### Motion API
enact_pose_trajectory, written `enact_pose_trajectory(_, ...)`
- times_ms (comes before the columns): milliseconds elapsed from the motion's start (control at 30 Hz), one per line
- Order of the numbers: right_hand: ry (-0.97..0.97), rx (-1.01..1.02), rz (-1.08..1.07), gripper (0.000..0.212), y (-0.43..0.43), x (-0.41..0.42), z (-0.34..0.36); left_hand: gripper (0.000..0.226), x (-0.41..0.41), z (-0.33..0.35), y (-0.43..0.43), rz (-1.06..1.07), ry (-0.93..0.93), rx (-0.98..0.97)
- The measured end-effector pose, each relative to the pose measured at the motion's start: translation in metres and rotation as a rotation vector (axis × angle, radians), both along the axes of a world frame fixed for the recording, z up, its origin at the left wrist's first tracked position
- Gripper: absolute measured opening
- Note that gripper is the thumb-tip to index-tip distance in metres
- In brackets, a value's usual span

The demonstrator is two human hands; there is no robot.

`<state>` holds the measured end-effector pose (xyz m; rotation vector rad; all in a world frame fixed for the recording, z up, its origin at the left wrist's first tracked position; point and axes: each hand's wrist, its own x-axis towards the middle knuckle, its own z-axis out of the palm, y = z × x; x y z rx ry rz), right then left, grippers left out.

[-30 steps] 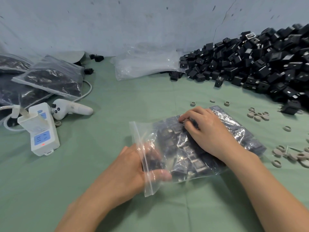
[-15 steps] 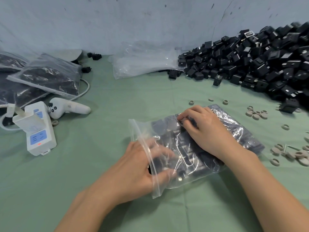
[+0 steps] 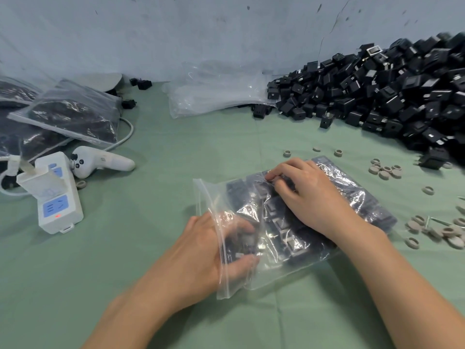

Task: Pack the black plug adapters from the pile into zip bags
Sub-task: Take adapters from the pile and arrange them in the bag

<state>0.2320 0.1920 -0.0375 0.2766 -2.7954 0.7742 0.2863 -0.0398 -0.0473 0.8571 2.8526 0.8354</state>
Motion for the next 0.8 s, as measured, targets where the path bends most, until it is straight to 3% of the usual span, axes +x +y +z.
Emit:
enact_pose_trajectory(233, 0.009, -0.001, 0.001, 0.025, 0.001, 0.0, -0.001, 0.022, 0.006, 0.004, 0.015, 0.031, 0.088, 0.084)
enact_pose_trajectory(367, 0.015, 0.002, 0.0, 0.025, 0.001, -0.001, -0.002, 0.035, 0.005, 0.005, 0.017, 0.028, 0.1, 0.094)
enact_pose_trajectory(633, 0.021, 0.001, -0.002, 0.025, 0.0, 0.0, -0.002, 0.029, 0.007, -0.001, 0.027, 0.137, 0.188, 0.036)
enact_pose_trajectory(800, 0.014, -0.004, -0.001, 0.025, 0.0, 0.0, -0.002, 0.021, 0.005, 0.0, 0.015, 0.069, 0.062, 0.092)
